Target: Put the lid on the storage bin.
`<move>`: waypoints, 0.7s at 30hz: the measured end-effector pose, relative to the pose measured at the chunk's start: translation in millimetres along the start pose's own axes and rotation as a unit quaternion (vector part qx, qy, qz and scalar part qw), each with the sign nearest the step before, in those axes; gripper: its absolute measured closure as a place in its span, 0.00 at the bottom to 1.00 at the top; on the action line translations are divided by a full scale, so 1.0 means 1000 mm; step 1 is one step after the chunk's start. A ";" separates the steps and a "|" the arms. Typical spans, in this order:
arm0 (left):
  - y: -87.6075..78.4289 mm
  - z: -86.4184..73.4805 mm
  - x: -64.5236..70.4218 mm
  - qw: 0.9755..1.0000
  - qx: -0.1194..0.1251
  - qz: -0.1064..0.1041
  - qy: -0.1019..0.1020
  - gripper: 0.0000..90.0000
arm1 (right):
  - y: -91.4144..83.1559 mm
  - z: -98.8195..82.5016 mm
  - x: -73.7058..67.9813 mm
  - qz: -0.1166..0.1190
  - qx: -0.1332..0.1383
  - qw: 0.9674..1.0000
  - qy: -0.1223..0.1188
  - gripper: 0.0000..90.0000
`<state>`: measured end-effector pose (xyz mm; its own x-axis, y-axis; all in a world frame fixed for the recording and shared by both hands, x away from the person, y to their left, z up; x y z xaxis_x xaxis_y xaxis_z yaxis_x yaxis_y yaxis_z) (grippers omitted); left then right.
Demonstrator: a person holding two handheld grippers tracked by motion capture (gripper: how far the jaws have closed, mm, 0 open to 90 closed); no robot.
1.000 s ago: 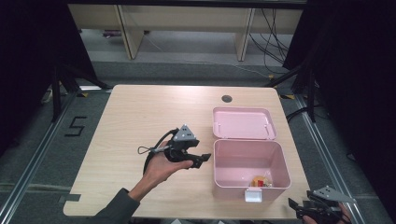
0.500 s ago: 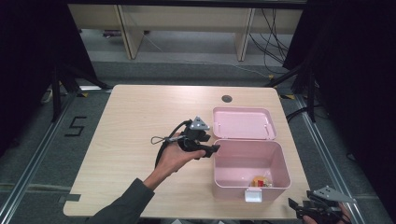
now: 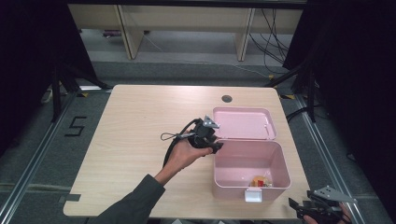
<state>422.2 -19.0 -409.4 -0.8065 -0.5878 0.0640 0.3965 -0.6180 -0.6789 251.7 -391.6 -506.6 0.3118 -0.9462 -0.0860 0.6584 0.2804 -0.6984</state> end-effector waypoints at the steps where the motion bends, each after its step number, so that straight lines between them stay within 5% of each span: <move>1: 0.001 0.001 0.000 1.000 -0.001 0.001 -0.001 0.71 | 0.000 0.001 0.001 -0.006 0.001 1.000 -0.007 0.23; 3: 0.005 0.001 0.000 1.000 -0.002 0.002 -0.001 0.71 | -0.001 0.001 -0.001 -0.002 -0.005 1.000 0.014 0.23; 7: 0.009 0.001 0.003 1.000 -0.018 0.007 0.008 0.76 | 0.001 0.003 0.003 -0.011 -0.002 1.000 -0.011 0.23; 8: 0.010 0.001 0.003 1.000 -0.019 0.008 0.007 0.76 | 0.001 0.003 -0.002 -0.004 -0.014 1.000 0.022 0.23; 9: 0.011 0.001 0.004 1.000 -0.019 0.008 0.006 0.77 | 0.001 0.004 0.002 -0.008 -0.006 1.000 -0.009 0.23; 12: 0.012 0.002 0.004 1.000 -0.018 0.010 0.006 0.83 | 0.001 0.007 0.001 -0.009 -0.008 1.000 0.004 0.24; 16: 0.012 0.003 0.005 1.000 -0.020 0.020 0.003 0.85 | 0.001 0.013 0.007 -0.018 -0.003 1.000 -0.017 0.24; 21: 0.012 0.003 0.007 0.999 -0.019 0.027 0.003 0.86 | 0.006 0.025 0.009 -0.009 -0.010 1.000 -0.006 0.24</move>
<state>423.1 -32.0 -414.7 -0.7870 -0.6165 0.0235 0.4217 -0.5653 -0.7090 275.1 -394.2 -494.1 0.3078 -0.9493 -0.0647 0.6508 0.2596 -0.7135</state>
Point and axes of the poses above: each handheld gripper's, and its own axes: y roughly forward along the jaws, z roughly out of its top, x roughly to its right, the point moved 1 cm from there along y, roughly forward along the jaws, and after that the axes turned 2 degrees about y, right-handed, at the moved point
